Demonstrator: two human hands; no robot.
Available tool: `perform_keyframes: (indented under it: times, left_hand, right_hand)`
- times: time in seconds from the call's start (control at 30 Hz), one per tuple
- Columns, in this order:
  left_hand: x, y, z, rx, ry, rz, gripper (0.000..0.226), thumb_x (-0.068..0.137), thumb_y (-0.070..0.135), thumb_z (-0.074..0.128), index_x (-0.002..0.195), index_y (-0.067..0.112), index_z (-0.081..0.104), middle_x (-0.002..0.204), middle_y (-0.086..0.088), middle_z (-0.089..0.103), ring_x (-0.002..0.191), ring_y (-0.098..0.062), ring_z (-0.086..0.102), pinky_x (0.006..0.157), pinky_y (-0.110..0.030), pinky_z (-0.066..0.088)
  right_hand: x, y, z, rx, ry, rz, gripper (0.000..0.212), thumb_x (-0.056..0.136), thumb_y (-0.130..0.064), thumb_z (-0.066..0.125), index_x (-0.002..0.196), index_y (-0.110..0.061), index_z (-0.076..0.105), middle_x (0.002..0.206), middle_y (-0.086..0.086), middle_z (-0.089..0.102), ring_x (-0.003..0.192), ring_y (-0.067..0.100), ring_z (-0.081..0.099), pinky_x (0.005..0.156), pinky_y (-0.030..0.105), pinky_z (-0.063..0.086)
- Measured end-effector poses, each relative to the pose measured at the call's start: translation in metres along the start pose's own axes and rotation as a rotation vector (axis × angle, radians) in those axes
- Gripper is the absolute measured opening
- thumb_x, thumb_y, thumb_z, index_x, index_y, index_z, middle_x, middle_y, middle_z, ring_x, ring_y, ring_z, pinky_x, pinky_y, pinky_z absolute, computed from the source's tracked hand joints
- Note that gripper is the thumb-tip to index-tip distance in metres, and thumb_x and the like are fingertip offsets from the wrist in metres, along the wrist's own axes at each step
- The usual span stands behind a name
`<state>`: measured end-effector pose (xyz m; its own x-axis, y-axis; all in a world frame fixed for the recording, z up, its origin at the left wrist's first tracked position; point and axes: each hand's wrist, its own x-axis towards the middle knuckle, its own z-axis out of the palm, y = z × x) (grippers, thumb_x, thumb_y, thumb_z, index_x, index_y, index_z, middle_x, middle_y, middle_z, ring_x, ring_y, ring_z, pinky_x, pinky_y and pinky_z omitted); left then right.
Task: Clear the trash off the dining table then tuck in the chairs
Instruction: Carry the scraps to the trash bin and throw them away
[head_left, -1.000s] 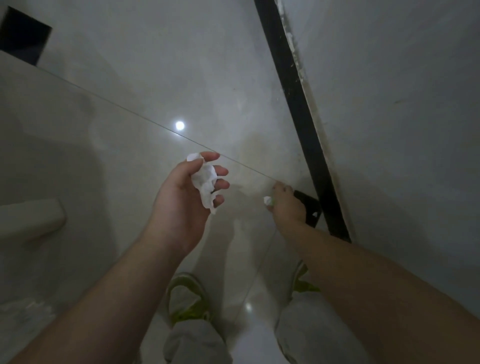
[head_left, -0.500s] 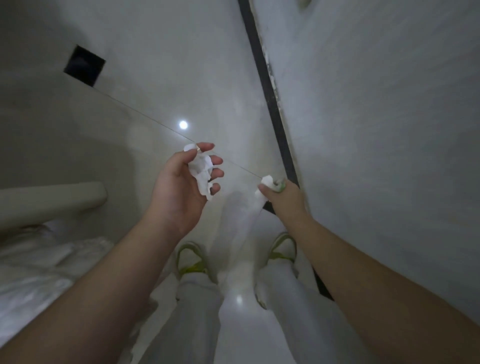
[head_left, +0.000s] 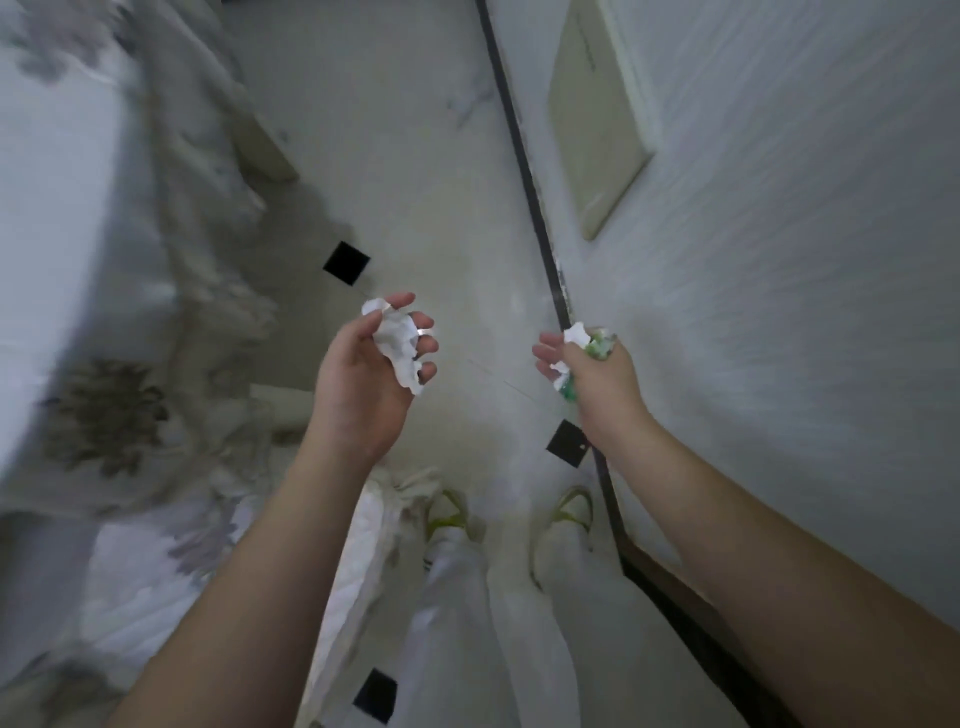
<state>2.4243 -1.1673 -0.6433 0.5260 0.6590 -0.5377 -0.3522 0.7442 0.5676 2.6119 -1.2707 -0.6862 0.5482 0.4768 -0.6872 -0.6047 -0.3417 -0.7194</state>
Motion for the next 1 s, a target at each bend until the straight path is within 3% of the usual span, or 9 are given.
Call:
perform_keyframes:
  times: [0.1,0.2,0.3,0.47,0.67,1.0]
  left_hand:
    - [-0.043,0.034,0.017,0.133,-0.012,0.025,0.022,0.082,0.023,0.046,0.095,0.017,0.063,0.084,-0.005,0.058,0.069,-0.018,0.052,0.060,-0.029,0.035]
    - [-0.074,0.053,0.034,0.230,-0.051,0.072,0.024,0.079,0.020,0.048,0.098,0.015,0.061,0.085,-0.006,0.060,0.070,-0.019,0.053,0.059,-0.030,0.037]
    - [-0.097,0.070,0.048,0.165,-0.089,0.099,0.023,0.080,0.021,0.048,0.097,0.015,0.063,0.086,-0.006,0.059,0.071,-0.020,0.052,0.058,-0.030,0.038]
    - [-0.117,0.099,0.078,0.098,-0.149,0.107,0.023,0.079,0.023,0.050,0.098,0.015,0.061,0.084,-0.004,0.057,0.071,-0.018,0.050,0.059,-0.029,0.037]
    - [-0.105,0.138,0.128,0.152,-0.252,0.173,0.027,0.074,0.023,0.058,0.099,0.014,0.062,0.086,-0.004,0.058,0.071,-0.017,0.052,0.058,-0.027,0.040]
    - [-0.062,0.157,0.195,0.261,-0.240,0.169,0.029,0.079,0.025,0.051,0.104,0.012,0.058,0.088,-0.007,0.057,0.072,-0.019,0.054,0.062,-0.031,0.039]
  right_hand:
    - [-0.049,-0.040,0.022,-0.045,-0.104,-0.094,0.024,0.092,0.004,0.055,0.111,-0.009,0.049,0.090,0.015,0.067,0.068,0.015,0.065,0.070,0.025,0.057]
    - [-0.092,-0.067,0.031,-0.187,-0.176,-0.162,0.021,0.094,-0.006,0.058,0.114,-0.006,0.054,0.084,0.008,0.065,0.065,0.011,0.060,0.066,0.023,0.054]
    - [-0.128,-0.087,0.033,-0.167,-0.238,-0.169,0.012,0.093,-0.014,0.061,0.105,-0.012,0.060,0.078,0.004,0.058,0.058,0.008,0.054,0.060,0.024,0.052]
    - [-0.166,-0.123,0.036,-0.208,-0.337,-0.219,0.014,0.090,-0.012,0.065,0.104,-0.014,0.064,0.067,0.004,0.051,0.056,0.010,0.051,0.070,0.032,0.055]
    - [-0.173,-0.168,0.034,-0.059,-0.289,-0.286,0.011,0.088,-0.008,0.067,0.097,-0.012,0.061,0.071,0.004,0.054,0.057,0.012,0.053,0.056,0.025,0.048]
    - [-0.131,-0.251,0.025,-0.002,-0.318,-0.381,0.018,0.086,-0.002,0.066,0.092,-0.014,0.054,0.065,0.003,0.055,0.054,0.013,0.051,0.054,0.027,0.044]
